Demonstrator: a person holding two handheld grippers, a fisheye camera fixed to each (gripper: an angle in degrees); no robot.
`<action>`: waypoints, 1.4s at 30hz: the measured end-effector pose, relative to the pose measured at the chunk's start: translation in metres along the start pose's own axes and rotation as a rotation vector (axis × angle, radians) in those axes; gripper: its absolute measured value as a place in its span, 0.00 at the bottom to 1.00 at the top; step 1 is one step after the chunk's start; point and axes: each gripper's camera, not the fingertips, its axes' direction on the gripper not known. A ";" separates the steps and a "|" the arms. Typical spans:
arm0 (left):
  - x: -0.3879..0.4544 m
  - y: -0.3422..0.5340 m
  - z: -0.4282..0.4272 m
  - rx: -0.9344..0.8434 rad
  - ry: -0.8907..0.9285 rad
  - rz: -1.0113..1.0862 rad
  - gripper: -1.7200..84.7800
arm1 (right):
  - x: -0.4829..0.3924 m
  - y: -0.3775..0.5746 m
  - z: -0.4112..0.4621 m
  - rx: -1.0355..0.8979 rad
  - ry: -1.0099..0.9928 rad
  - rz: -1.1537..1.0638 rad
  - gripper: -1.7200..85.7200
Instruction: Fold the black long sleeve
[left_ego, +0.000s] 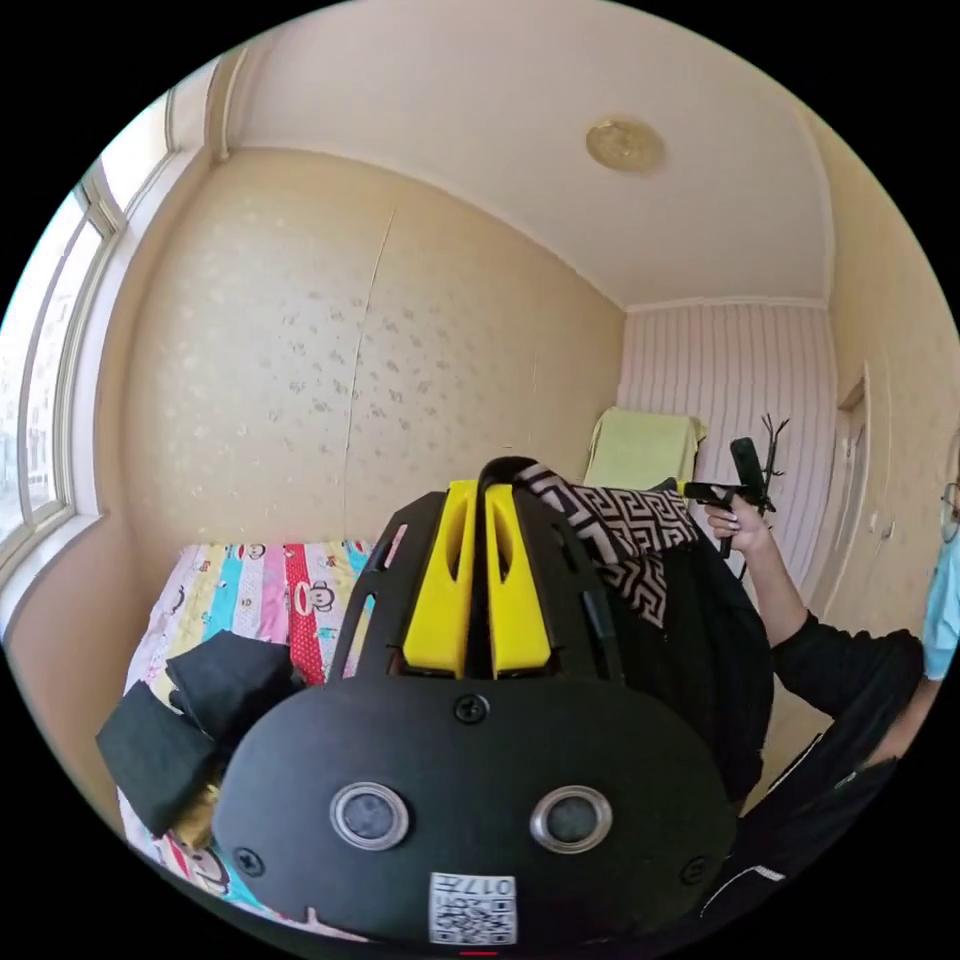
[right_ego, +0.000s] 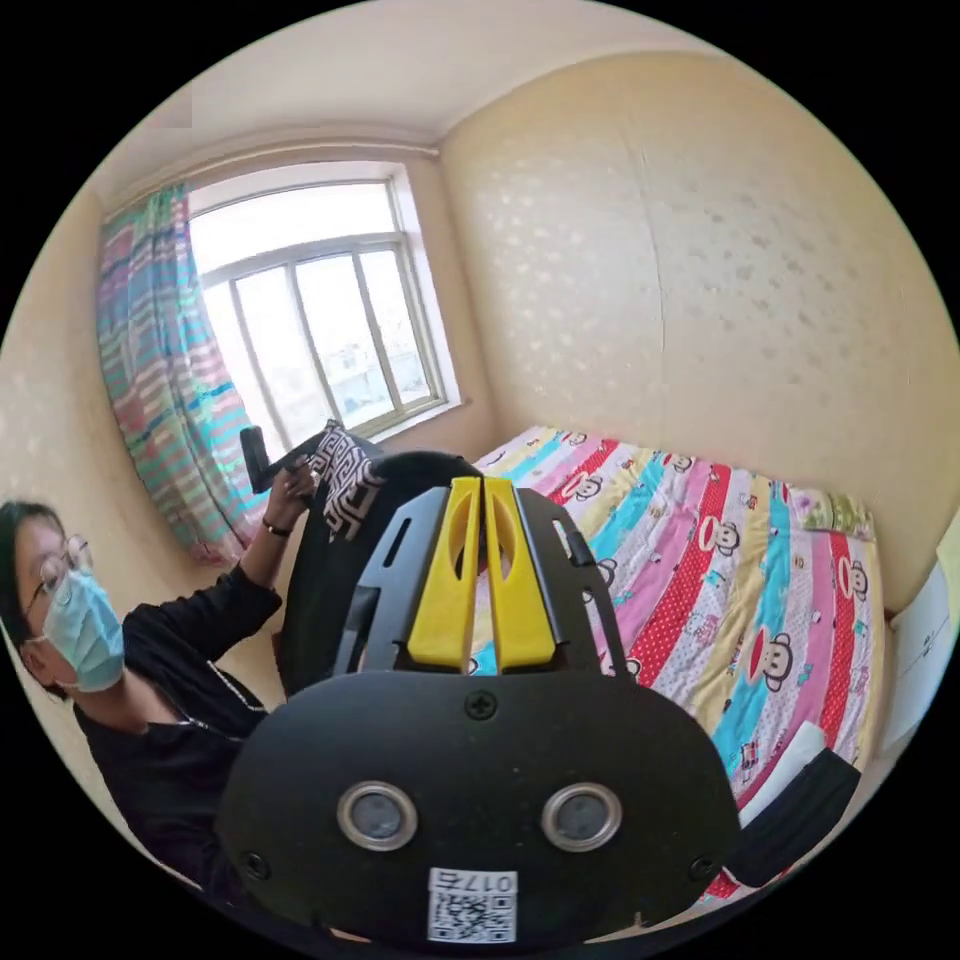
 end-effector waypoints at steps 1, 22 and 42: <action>-0.031 -0.007 0.055 -0.082 -0.007 -0.004 0.04 | 0.046 -0.010 0.031 -0.042 0.014 0.066 0.04; -0.144 0.341 0.243 -0.899 -0.043 -0.288 0.16 | 0.219 0.387 0.161 -0.327 0.158 0.336 0.16; -0.227 0.191 0.074 -0.700 -0.697 -0.293 0.05 | 0.254 0.501 -0.019 -0.239 0.029 0.699 0.06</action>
